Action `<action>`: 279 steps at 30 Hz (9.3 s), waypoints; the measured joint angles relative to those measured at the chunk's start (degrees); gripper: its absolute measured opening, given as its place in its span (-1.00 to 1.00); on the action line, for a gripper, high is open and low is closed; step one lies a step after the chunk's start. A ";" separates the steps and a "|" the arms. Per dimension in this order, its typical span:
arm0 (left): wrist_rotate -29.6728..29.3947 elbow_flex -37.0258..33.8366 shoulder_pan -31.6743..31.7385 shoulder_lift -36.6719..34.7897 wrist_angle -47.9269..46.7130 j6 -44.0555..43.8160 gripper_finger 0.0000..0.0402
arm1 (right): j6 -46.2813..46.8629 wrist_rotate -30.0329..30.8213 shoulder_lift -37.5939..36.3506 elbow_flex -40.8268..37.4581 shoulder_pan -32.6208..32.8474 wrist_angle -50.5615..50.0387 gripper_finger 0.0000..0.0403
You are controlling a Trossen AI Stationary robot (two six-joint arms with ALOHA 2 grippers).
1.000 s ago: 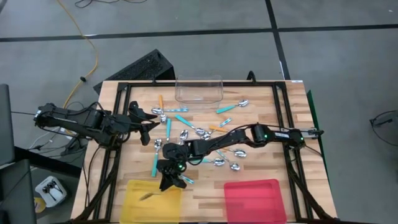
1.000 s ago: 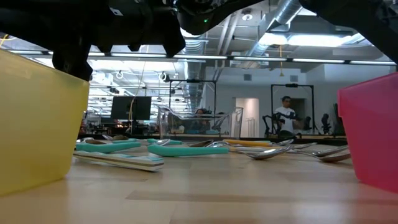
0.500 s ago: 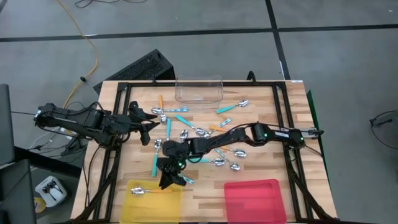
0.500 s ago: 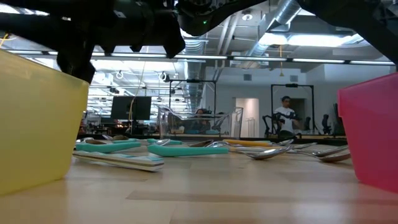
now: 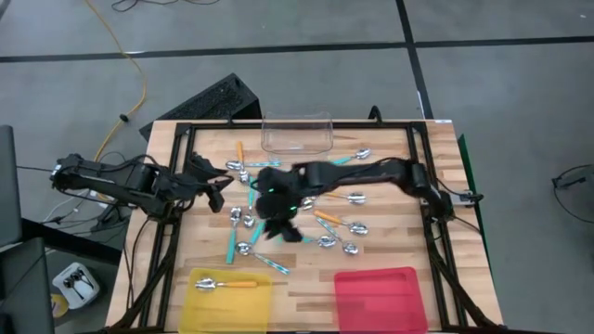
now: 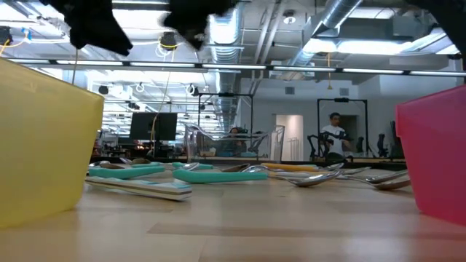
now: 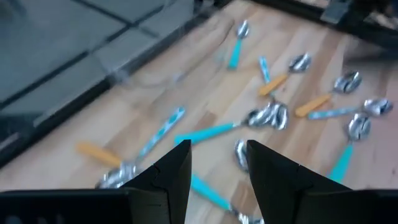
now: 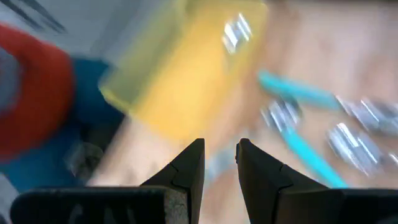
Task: Sort silverware by color (type)
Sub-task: Put the blue spoon into the transparent bin
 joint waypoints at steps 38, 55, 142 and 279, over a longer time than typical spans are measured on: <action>28.00 0.00 -5.64 38.94 -2.05 -36.48 -0.25 | 17.22 45.97 -30.67 -1.55 -1.12 -32.46 -0.41; 29.00 -0.06 -5.99 45.76 -0.05 -36.55 -0.25 | 17.20 46.06 -30.77 -7.89 -0.92 -32.18 -0.41; -26.47 9.44 -3.54 40.58 47.84 30.57 -0.93 | 1.18 50.59 -44.90 -70.27 0.94 74.69 0.00; -17.48 9.42 0.91 0.63 0.27 16.11 -0.10 | -16.31 30.33 -17.20 -30.38 -29.62 37.21 -0.87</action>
